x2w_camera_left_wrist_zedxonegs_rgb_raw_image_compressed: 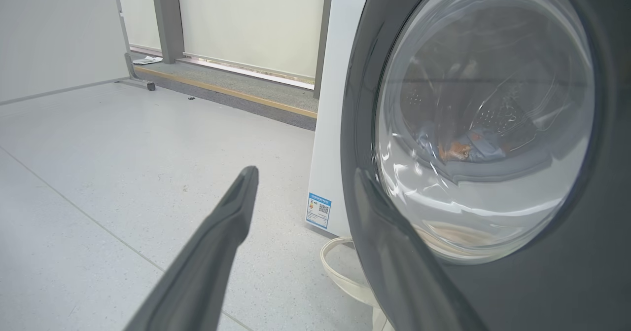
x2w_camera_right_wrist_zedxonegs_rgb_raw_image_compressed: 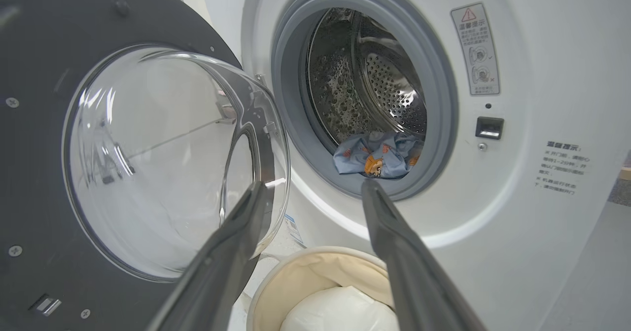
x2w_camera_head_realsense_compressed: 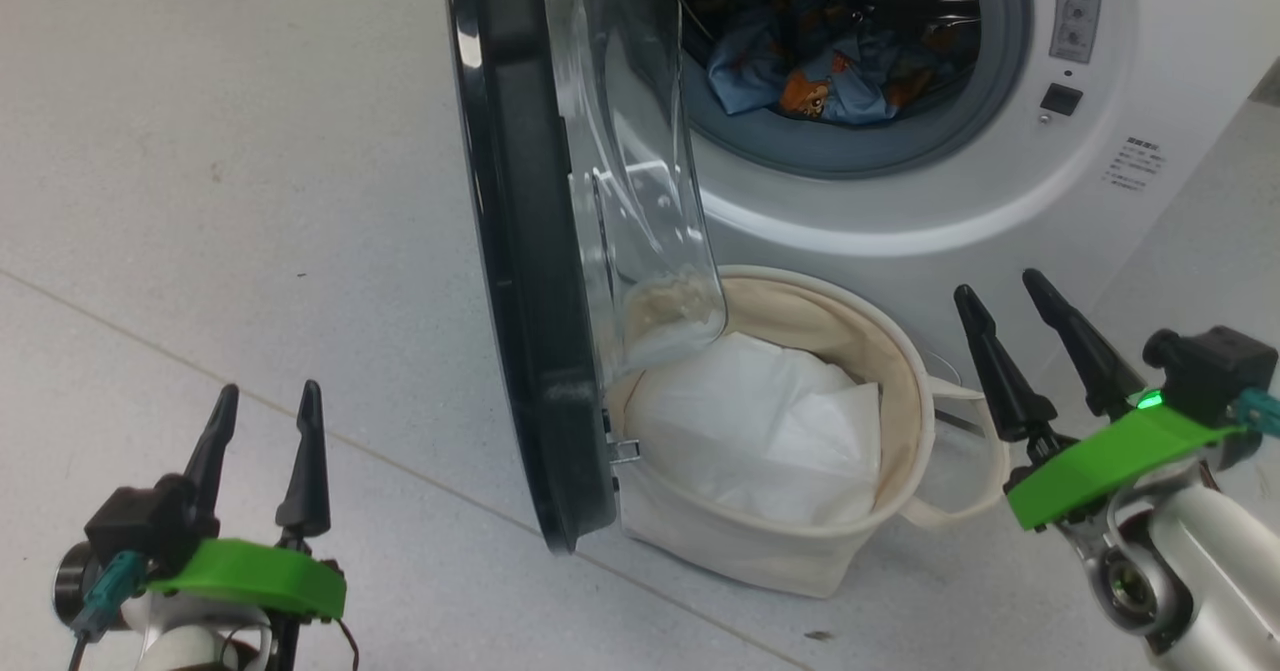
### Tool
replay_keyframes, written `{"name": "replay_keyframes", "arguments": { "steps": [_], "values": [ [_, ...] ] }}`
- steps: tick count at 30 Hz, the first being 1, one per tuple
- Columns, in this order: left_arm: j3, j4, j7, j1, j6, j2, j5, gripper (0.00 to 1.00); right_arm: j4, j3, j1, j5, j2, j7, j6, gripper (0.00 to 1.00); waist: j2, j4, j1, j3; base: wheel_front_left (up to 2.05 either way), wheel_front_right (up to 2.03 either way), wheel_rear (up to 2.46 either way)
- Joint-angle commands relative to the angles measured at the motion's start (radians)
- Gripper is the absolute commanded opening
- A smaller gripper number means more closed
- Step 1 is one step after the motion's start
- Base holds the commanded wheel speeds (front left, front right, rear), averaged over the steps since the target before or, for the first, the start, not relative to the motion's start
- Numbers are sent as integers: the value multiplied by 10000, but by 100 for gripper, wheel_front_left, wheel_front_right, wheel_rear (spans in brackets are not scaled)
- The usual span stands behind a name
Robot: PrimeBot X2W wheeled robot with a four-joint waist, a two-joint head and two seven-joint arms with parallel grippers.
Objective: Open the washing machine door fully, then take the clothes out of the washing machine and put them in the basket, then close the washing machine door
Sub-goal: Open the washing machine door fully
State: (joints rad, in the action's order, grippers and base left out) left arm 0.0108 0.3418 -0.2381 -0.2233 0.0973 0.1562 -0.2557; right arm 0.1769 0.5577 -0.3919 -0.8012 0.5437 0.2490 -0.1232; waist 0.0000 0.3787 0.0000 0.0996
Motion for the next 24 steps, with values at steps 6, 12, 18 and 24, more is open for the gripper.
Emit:
{"name": "replay_keyframes", "arguments": {
  "steps": [6,12,18,24],
  "values": [
    [241,-271,-6,-250,14,369,-110,100,-779,-1078,845,1321,-323,127,-75,100,0,1,0,-33,0,0,0],
    [135,-193,-32,-298,39,388,-166,100,-1008,-1728,1479,2021,-652,127,-75,100,0,19,0,-51,0,0,0],
    [54,-120,-66,-329,83,459,-255,100,-1148,-2105,1912,2347,-1045,127,-75,100,0,18,0,-76,0,0,0],
    [34,-78,-97,-346,105,526,-352,100,-1310,-2264,2080,2493,-1180,127,-75,100,0,-12,0,-90,0,0,0]
  ]
}}
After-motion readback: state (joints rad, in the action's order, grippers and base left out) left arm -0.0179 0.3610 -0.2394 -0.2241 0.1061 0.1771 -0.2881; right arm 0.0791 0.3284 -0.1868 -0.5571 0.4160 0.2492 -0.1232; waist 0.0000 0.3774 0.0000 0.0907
